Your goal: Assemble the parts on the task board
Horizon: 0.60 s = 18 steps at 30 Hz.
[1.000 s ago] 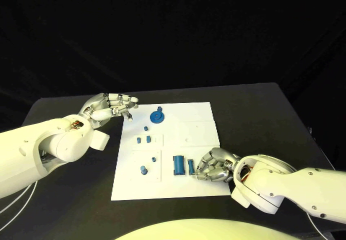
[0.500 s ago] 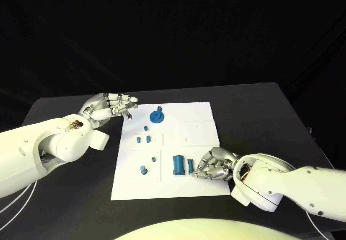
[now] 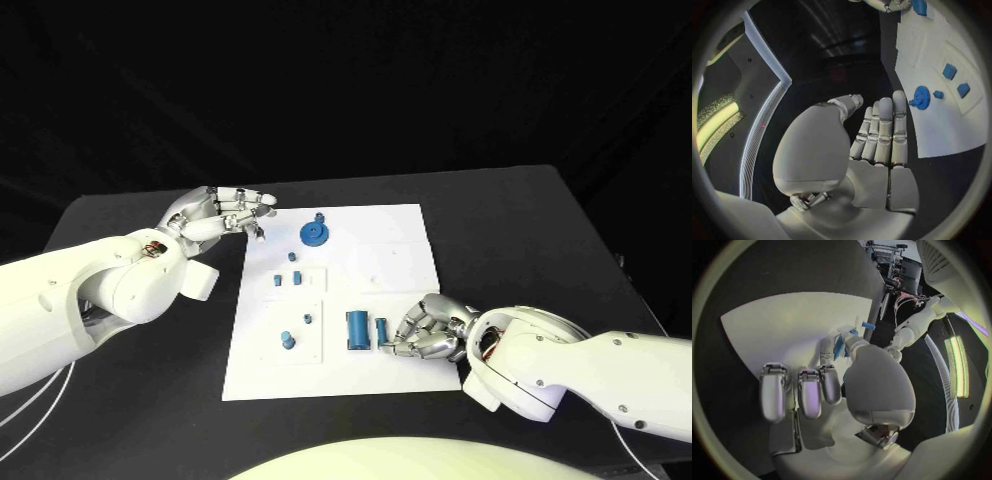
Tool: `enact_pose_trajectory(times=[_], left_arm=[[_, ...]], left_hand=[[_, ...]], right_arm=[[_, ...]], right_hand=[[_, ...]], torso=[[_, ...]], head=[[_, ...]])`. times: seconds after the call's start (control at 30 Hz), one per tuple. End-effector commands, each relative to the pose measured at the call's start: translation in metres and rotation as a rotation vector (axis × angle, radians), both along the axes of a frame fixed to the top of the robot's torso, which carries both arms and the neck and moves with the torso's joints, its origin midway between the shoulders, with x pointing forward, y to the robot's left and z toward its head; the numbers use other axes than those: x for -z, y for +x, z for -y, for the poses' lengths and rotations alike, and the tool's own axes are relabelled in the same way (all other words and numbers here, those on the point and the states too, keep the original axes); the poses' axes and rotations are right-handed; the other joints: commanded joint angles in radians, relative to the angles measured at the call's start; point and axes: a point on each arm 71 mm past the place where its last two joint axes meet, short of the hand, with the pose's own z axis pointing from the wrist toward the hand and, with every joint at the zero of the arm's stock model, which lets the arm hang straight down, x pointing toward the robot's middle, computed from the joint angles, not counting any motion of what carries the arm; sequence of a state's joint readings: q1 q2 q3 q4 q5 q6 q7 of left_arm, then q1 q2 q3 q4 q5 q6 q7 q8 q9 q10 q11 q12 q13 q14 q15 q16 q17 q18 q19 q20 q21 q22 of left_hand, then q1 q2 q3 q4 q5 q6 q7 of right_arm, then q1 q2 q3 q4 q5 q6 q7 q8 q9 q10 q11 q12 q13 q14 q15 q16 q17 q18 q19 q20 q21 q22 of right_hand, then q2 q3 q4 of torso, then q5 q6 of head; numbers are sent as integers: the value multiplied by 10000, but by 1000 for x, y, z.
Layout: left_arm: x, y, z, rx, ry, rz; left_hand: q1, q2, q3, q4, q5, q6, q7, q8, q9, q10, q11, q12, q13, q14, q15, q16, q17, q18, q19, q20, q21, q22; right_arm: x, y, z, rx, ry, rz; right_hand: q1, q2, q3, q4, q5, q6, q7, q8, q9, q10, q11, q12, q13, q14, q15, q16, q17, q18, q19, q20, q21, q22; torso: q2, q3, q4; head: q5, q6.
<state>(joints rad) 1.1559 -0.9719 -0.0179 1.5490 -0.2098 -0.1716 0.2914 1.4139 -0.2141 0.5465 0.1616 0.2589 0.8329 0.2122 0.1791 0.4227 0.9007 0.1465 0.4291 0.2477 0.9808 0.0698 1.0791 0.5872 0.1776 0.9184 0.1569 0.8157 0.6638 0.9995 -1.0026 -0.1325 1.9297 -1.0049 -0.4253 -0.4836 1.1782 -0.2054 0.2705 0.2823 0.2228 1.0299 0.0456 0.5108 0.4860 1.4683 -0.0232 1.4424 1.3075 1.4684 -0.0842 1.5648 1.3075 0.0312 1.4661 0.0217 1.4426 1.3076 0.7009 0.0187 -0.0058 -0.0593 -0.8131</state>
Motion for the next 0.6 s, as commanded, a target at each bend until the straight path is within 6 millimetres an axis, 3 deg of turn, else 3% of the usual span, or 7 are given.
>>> enact_pose_trajectory(times=[0.03, 0.6], left_arm=[[-1, -1, 2, 183, -86, -4], [0, 0, 1, 178, -75, -20]], left_hand=[[57, 92, 68, 3, 65, -71, -11, 17, -8, -57, -17, 54, -19, -56, 8, 41, -18, 69, 14, 62, -31, -13], [80, 97, 83, -14, 65, -70, -11, 19, -8, -58, -18, 59, -21, -59, 5, 41, -20, 69, 18, 58, -26, -9]], right_arm=[[1, -1, -1, -222, -24, -142], [0, -2, -2, -305, 99, -88]], right_hand=[[339, -53, 11, -115, 21, 50, -41, -28, -9, 506, -67, 23, 1898, 1024, -60, 60, 2633, -91, 817, -44, 15, 2338], [399, -131, -157, 8, -28, 67, -16, -32, -23, 496, -50, -3, 1885, 1024, -49, 60, 2633, -86, 810, -44, -18, 2330]], torso=[[-1, 2, -4], [-3, 3, -2]], head=[[-7, -6], [-15, 12]])
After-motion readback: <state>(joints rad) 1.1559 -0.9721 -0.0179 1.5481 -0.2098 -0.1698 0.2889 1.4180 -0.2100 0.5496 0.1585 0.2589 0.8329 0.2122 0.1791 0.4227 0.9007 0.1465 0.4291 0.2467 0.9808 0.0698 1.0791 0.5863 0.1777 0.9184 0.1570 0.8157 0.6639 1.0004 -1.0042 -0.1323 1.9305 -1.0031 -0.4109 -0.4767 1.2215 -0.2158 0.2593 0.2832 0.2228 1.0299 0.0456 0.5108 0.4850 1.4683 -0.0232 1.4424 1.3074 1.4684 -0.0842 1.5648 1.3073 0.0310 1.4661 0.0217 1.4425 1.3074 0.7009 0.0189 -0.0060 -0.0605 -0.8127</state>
